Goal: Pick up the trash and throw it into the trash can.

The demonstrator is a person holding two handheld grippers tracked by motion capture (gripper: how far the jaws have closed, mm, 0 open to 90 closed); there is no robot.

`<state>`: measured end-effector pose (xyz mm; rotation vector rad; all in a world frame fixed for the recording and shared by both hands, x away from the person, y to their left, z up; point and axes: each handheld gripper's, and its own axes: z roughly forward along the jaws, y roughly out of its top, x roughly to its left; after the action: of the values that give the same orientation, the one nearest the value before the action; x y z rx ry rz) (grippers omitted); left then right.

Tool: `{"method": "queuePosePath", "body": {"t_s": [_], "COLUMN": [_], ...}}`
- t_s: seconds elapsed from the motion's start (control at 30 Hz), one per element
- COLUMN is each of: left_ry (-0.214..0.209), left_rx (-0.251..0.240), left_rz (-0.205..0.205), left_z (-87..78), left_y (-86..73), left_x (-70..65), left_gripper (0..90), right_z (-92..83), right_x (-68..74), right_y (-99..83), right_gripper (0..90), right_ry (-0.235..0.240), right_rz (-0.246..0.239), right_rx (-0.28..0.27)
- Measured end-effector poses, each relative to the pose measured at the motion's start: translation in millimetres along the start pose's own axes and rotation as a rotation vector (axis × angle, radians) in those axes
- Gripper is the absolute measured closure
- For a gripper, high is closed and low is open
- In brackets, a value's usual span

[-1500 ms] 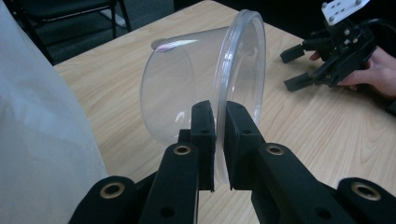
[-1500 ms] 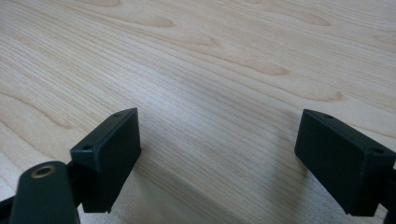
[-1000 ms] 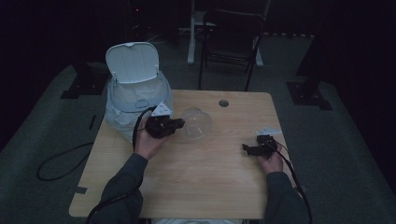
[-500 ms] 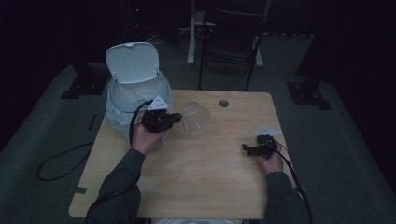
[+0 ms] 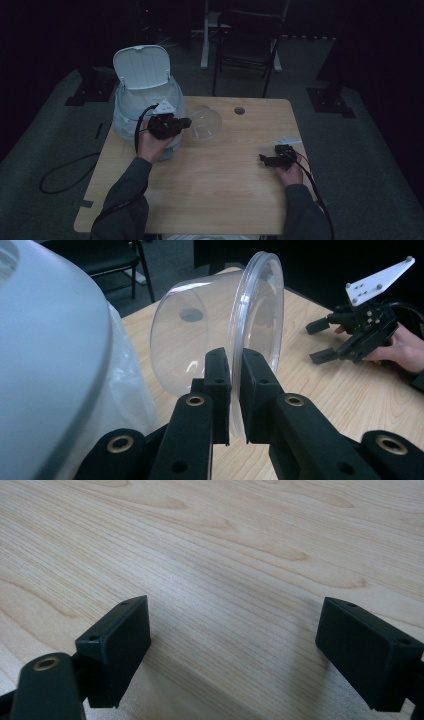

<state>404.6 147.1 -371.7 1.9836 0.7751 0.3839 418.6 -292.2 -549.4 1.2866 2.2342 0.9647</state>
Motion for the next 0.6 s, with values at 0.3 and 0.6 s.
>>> {"method": "queuePosePath", "body": {"t_s": [0.3,0.6], "left_ry": [-0.002,0.002], "left_rx": [-0.027,-0.047], "left_rz": [0.004,0.013], "left_z": [-8.5,-14.8], "left_y": [9.5,21.5], "left_x": [0.5,-1.4], "left_gripper": [83.9,83.9], "right_z": [0.0,0.0], "right_x": [0.0,-0.2], "right_y": [0.0,0.0], "right_gripper": [13.4,13.4], "right_ry": [0.000,0.000], "right_rz": [0.000,-0.002], "right_rx": [0.001,0.000]}}
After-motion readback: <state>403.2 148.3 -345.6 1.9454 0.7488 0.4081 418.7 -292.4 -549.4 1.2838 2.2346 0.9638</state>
